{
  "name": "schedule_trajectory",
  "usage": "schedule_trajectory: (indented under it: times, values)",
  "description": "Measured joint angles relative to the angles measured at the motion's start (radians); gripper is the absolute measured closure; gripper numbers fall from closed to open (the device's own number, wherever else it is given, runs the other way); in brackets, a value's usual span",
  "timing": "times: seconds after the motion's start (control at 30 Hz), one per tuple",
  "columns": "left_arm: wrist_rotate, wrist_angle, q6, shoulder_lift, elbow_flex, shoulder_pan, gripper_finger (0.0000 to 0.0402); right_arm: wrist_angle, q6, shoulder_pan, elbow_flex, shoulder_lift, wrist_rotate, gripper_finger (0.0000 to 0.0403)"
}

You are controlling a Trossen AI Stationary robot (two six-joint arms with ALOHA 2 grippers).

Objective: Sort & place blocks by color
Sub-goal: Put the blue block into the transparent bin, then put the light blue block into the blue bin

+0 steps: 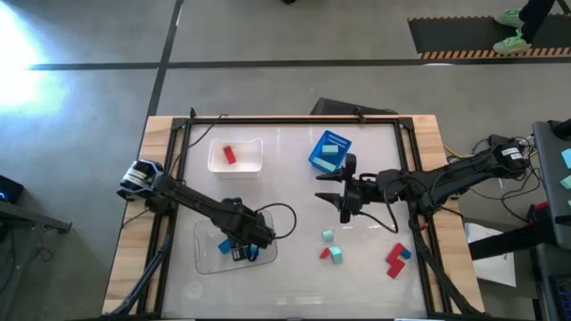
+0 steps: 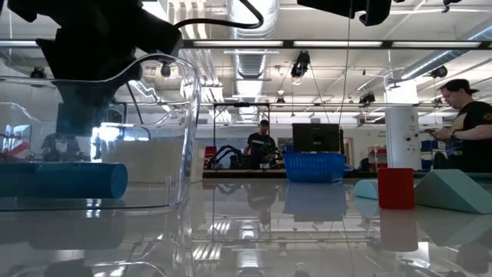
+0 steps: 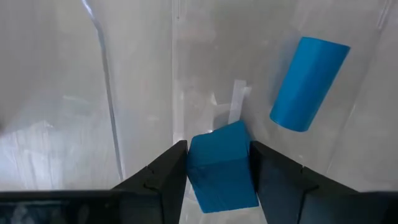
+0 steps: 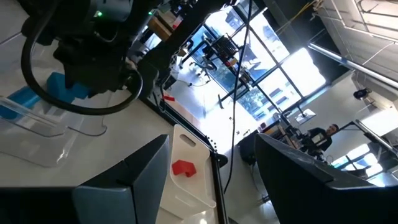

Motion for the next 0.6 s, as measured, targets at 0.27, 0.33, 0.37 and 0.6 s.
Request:
schedule_trajectory:
  times: [0.27, 0.33, 0.37, 0.6]
  values:
    - [-0.047, 0.027, 0.026, -0.004, 0.0, 0.002, 0.0236, 0.0, 0.0, 0.0, 0.0, 0.0, 0.0, 0.0174]
    - [-0.065, 0.048, 0.04, -0.004, 0.0, 0.002, 0.0227, 0.0, 0.006, 0.0, 0.0, 0.0, 0.0, 0.0174]
    - [-0.069, 0.052, 0.051, -0.004, 0.0, 0.002, 0.0222, 0.0, 0.009, 0.0, 0.0, 0.0, 0.0, 0.0174]
    - [-0.099, 0.05, 0.112, -0.016, 0.0, 0.004, 0.0191, -0.015, 0.045, 0.0, -0.001, 0.0, 0.0, 0.0174]
